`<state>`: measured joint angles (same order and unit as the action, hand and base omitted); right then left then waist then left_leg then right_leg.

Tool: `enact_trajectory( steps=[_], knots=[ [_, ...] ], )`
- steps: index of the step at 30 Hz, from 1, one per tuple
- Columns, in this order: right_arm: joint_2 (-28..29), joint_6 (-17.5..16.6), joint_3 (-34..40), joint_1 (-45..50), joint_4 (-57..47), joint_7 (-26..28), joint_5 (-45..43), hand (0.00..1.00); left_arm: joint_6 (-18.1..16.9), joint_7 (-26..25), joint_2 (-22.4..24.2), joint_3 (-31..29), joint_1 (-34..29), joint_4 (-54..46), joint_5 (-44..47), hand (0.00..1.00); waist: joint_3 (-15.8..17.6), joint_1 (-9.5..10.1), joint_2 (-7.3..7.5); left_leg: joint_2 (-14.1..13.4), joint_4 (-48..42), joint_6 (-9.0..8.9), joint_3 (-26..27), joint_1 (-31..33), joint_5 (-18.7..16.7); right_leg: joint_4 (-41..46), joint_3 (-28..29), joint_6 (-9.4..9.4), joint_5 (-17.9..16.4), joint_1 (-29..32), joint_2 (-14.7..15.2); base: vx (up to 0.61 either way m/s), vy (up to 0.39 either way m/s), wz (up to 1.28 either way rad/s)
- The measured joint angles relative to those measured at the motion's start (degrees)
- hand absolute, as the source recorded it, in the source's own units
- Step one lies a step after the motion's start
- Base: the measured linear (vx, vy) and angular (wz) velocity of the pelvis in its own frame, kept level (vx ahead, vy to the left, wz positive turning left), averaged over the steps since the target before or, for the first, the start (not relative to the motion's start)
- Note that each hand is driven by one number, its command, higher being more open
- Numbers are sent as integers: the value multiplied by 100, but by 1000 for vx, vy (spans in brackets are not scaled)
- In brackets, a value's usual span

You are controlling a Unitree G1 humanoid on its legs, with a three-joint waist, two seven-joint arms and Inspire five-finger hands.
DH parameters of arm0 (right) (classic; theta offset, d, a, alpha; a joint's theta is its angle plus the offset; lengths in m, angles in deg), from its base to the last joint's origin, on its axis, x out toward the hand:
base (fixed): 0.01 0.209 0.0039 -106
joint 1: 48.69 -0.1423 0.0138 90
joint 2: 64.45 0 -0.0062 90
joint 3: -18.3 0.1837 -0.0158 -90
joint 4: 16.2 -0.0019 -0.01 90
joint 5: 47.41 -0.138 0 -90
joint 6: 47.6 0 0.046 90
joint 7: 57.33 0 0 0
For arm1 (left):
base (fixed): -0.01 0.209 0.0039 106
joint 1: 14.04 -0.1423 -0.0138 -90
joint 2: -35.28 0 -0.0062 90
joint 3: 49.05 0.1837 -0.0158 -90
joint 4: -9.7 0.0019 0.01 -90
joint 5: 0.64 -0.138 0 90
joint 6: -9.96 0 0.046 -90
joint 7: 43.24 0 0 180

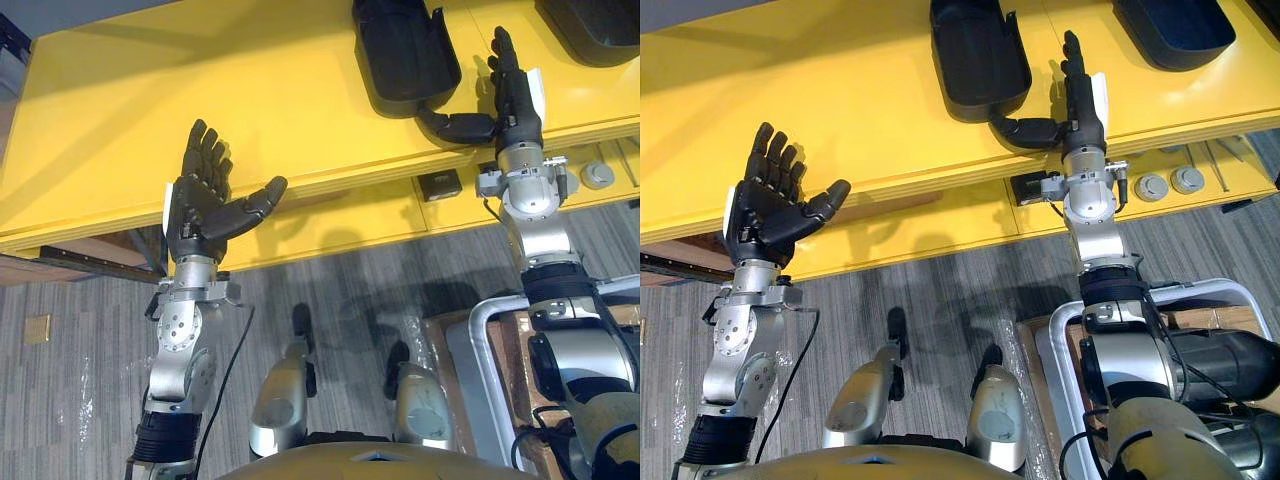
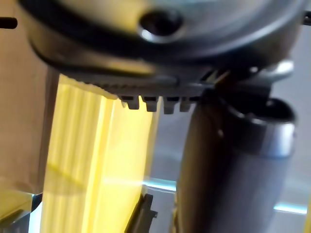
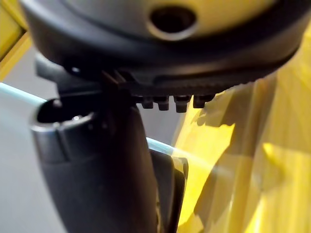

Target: Walk over and take three plastic housings, then place them on the shelf

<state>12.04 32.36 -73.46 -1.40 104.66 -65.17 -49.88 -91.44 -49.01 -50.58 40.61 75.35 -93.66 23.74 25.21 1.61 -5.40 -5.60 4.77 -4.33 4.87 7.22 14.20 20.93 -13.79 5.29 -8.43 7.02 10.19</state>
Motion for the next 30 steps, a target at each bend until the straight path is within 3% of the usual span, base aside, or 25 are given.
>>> enact_trajectory(
  steps=[20, 22, 27, 30],
  knots=[
    [1, -44, 11, 125, -103, -53, 119, 100, 0, 122, 62, 88, -170, -5, 1, 100, -29, -13, -64, 8, 0, -7, -3, -97, -2, -27, -33, -1, -13, -103, 0, 0, -2, 0],
    [47, -44, 61, 536, -698, -74, 163, 100, 0, 172, 126, 75, -219, -41, 2, 100, -33, -11, -70, 3, 0, -11, -4, -164, -18, -95, -44, 6, -9, -200, -14, 17, -15, 0],
    [534, -32, 156, 2278, -2851, -2, 349, 100, 0, 271, 307, 54, -519, -86, -2, 100, -428, -71, -121, 1, 2, 39, 164, -323, -118, -539, 14, 94, 115, -455, -58, 69, -9, -11],
    [759, -23, 309, 3277, -3719, 339, 323, 100, -24, 324, 306, -25, -720, -318, -2, 100, -822, -181, 34, -14, 2, 37, 361, -446, -264, -970, 170, 131, 280, -661, -115, 103, 7, -30]
  ],
)
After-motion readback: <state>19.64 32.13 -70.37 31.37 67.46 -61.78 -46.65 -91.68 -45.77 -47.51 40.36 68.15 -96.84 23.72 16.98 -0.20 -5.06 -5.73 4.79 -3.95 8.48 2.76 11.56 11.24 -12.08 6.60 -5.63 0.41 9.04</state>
